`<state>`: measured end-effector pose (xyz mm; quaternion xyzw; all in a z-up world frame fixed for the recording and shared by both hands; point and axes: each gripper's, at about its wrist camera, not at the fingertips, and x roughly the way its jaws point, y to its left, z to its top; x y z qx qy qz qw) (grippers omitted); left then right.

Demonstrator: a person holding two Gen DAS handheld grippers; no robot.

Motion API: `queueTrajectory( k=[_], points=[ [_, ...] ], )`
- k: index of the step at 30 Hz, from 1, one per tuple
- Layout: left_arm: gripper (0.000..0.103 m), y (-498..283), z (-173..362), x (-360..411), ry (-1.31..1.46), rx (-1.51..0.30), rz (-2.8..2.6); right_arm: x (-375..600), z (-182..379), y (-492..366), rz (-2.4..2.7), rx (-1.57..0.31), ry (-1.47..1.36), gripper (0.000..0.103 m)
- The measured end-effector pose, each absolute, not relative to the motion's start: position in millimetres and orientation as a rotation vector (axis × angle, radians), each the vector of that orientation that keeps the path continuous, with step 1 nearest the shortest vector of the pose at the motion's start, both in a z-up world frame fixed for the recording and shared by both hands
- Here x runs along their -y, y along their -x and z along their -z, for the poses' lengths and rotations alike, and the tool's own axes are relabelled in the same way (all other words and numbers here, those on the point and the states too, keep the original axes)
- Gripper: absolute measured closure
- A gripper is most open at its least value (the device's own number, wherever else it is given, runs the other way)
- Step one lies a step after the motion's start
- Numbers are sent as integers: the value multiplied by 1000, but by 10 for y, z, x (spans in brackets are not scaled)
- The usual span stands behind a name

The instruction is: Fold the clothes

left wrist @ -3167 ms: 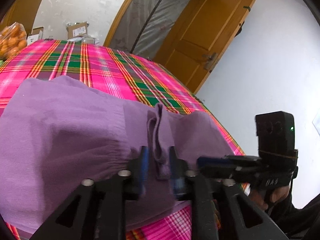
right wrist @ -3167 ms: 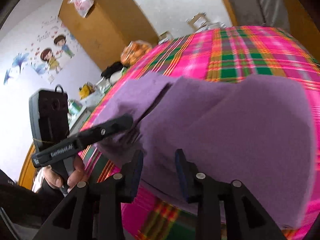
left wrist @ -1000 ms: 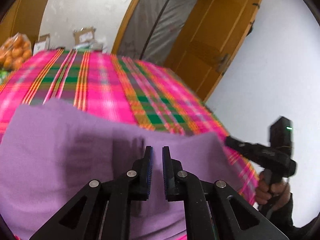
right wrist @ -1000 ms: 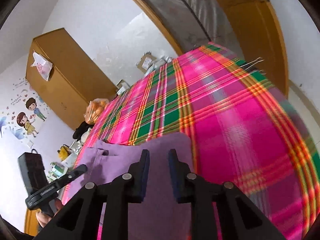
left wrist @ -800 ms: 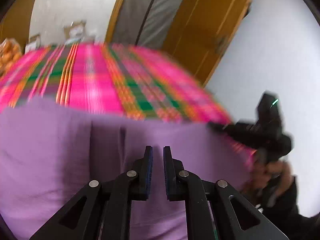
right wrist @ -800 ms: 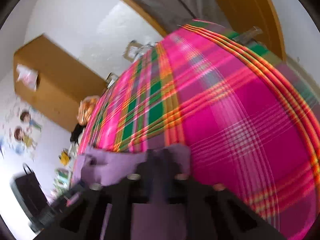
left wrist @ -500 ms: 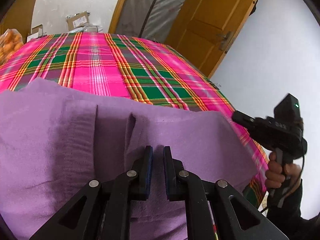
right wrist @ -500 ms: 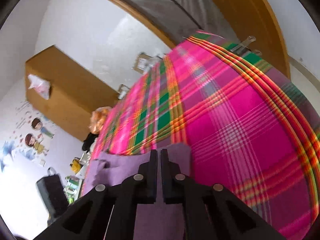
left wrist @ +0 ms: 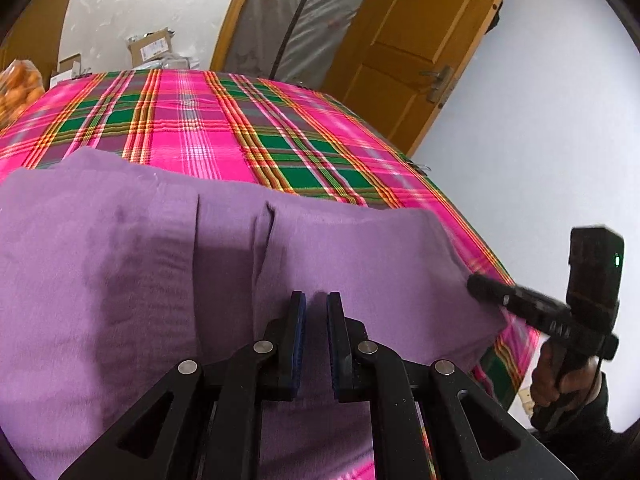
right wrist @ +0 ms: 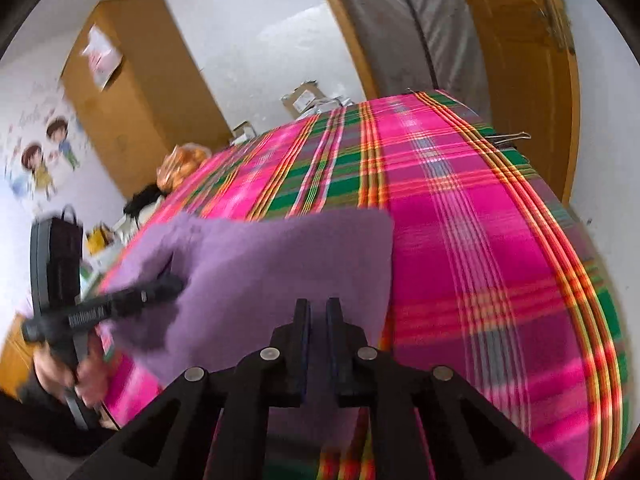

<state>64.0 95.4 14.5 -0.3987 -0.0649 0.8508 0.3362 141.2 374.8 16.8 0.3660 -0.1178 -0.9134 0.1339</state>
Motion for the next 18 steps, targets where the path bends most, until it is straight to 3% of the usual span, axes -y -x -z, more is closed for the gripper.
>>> queueTrajectory(
  k=[5,18],
  points=[
    [92,-741,-130,-926,1027,146,-2219,-3645,-106,-1650,2736,198,-998,98],
    [92,-749,-286,-901,1005,137,-2220,-3723,-246,-1554,2741,272,-997,98]
  ],
)
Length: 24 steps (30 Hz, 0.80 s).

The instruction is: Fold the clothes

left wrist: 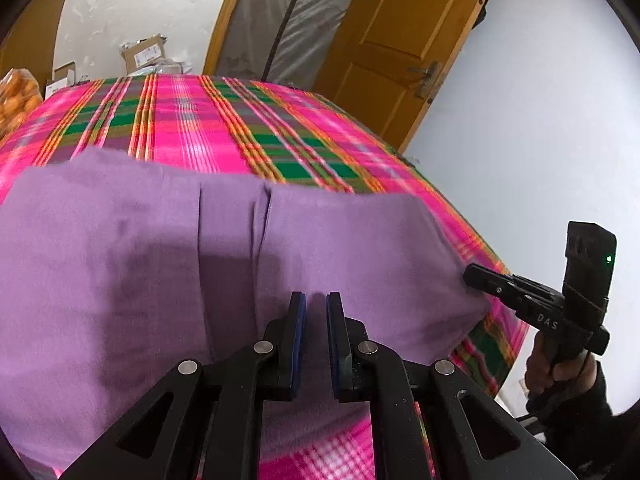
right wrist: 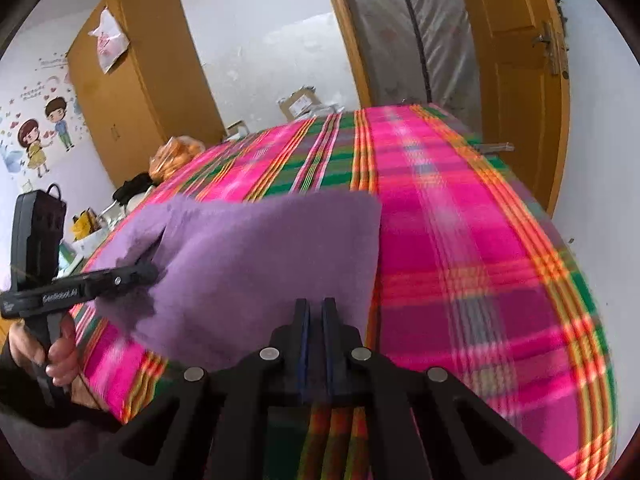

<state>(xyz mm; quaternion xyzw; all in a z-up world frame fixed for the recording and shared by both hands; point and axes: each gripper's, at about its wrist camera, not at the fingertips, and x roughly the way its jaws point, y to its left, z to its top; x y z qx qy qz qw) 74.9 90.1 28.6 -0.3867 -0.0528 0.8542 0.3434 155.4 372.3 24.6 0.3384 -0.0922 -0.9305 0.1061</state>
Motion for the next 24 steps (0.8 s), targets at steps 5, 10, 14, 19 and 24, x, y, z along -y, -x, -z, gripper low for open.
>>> queueTrajectory(
  k=[5,10,14,19,24],
  points=[
    [92,-505,-465,-1060,980,124,-2278,-3795,-398,-1252,2749,403,-988,97],
    [92,-229,-325,-1163,1084,126,-2326,-3827,-406,-842,2702,488,-1053,96],
    [92,-145,-174,-1066,1141,196,-2331,-3950,-237,-602,2664,609,-1160,101],
    [93,-157,-143,-1049,1129,206,-2337,-4151,-86,-502,2623,795,-1152,103],
    [92,-192,-149,-989,1122,244,-2318,-4181,-58,-502,2598,867,-1128,103]
  ],
)
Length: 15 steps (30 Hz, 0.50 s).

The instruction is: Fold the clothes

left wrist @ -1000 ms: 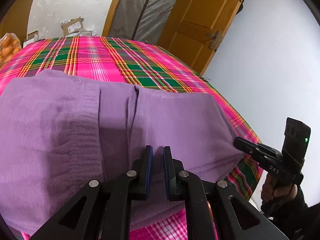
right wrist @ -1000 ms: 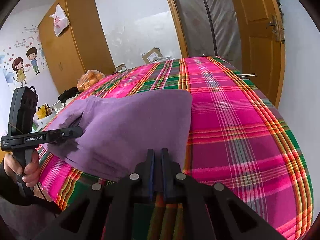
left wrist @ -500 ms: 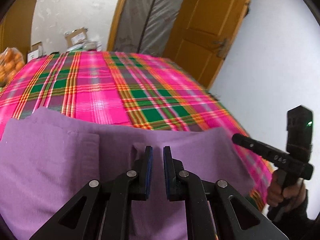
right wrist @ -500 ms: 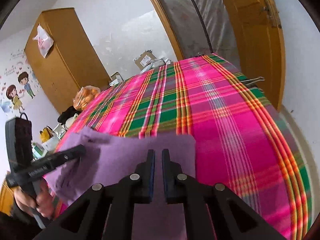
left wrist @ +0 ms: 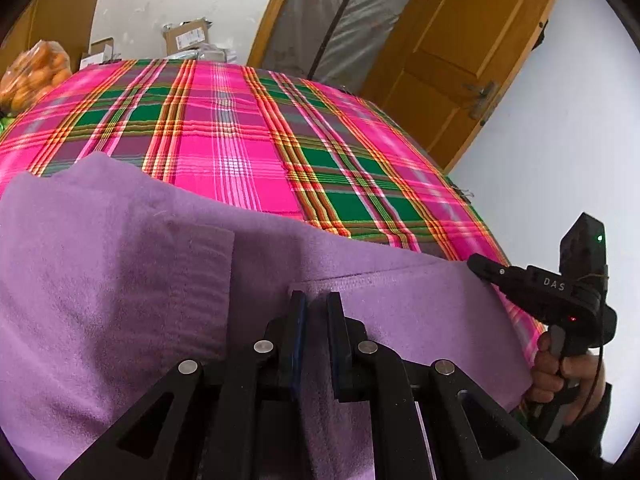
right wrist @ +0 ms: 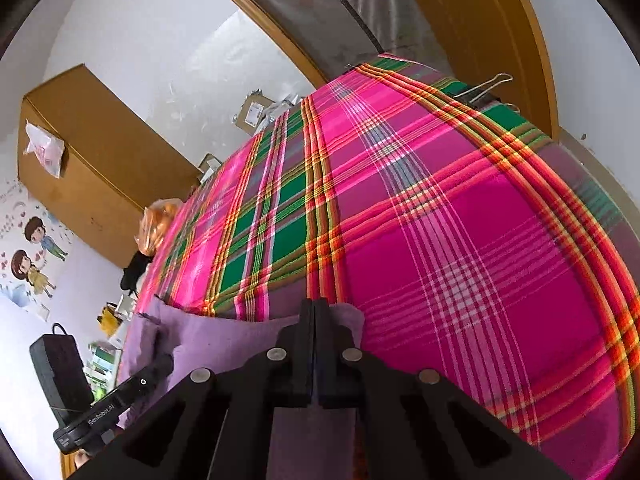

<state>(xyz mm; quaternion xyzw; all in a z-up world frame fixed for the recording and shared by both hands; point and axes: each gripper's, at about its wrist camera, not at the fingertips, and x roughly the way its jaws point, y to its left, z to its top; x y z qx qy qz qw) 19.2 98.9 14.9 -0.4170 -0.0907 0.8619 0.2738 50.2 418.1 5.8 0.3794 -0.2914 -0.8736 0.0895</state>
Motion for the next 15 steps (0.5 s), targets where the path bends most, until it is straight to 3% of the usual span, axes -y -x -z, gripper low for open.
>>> queueTrajectory(
  k=[15],
  points=[
    [92,-772,-205,-765,995,199,-2261,-3836,-325,-1167,2641,534,-992,95]
  ],
)
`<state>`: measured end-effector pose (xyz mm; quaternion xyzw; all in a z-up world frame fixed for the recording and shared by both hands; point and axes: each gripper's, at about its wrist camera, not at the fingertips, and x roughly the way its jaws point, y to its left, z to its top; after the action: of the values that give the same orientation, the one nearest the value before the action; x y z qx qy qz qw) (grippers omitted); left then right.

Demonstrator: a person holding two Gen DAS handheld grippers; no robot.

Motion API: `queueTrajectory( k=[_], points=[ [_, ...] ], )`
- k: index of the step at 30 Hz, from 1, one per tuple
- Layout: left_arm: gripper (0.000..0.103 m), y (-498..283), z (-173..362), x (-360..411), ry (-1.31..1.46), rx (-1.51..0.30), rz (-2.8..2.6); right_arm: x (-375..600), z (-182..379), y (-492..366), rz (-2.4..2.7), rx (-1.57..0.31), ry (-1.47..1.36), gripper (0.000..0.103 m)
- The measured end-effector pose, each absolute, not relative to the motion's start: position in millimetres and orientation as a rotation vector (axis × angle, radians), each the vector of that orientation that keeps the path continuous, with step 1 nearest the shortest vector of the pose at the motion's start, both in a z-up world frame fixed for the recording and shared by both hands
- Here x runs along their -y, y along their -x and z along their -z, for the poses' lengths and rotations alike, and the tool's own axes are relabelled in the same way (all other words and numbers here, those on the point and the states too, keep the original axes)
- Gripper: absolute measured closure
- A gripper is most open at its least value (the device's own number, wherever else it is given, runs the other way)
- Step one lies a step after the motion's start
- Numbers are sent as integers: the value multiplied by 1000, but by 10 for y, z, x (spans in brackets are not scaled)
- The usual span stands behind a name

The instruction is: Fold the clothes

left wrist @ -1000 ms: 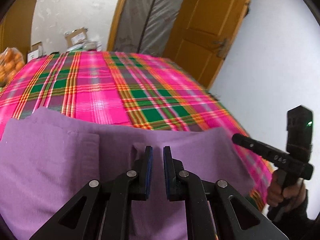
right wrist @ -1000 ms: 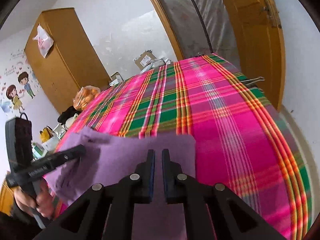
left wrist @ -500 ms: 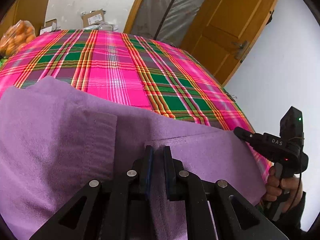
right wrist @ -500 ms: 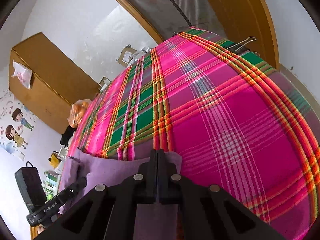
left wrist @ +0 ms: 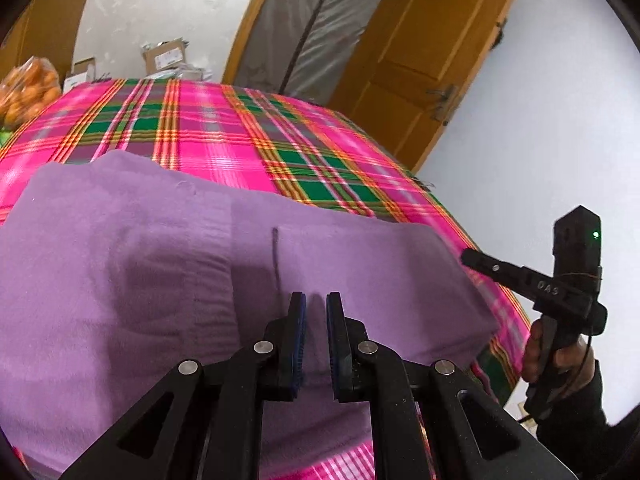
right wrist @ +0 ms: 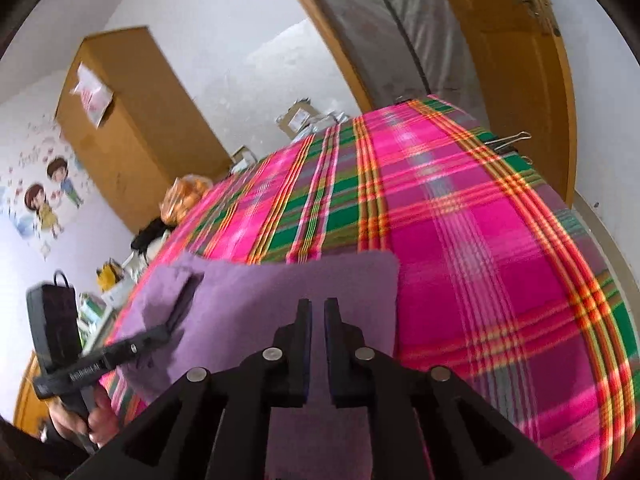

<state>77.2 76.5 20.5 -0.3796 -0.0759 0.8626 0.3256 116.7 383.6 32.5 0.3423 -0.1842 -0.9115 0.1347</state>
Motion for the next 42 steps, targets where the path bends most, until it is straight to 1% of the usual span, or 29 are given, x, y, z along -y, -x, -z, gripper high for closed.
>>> queueTrajectory(
  k=[5,6,7,11,14,20,21,22,26,31,34,37,42],
  points=[
    [92,-829,-120,-798,1005,161,-2261,-3727,-207,-1359,2648,415,-1042,95],
    [92,-836,-118,-796,1003,160,-2263,-3724,-183,-1383,2658,397,-1048,99],
    [92,-844,-117,-793,1000,160,-2265,-3725,-167,-1410,2675,375,-1044,100],
    [92,-937,-171,-764,968,130,-2267,-3713,-231,-1557,2710,314,-1004,98],
    [93,-969,-115,-739,990,133,-2268,-3707,-192,-1667,2714,265,-999,99],
    [92,-1038,-102,-696,987,129,-2283,-3699,-153,-1764,2737,238,-977,99],
    [92,-1055,-108,-692,982,125,-2284,-3674,-169,-1770,2744,225,-975,98],
    [92,-1072,-113,-694,977,124,-2284,-3642,-188,-1770,2748,211,-970,96],
    [92,-1124,-164,-814,946,83,-2264,-3346,-250,-1710,2714,149,-912,96],
    [92,-1176,-184,-1059,908,-10,-2221,-2855,-126,-1621,2652,-14,-901,96],
    [92,-1154,-97,-1070,946,-21,-2198,-2784,-78,-1656,2661,-74,-878,96],
    [92,-1168,-81,-996,953,0,-2188,-2975,-70,-1733,2664,-14,-881,98],
    [92,-1193,-59,-920,964,16,-2176,-3510,-88,-1846,2726,201,-892,99]
  ],
)
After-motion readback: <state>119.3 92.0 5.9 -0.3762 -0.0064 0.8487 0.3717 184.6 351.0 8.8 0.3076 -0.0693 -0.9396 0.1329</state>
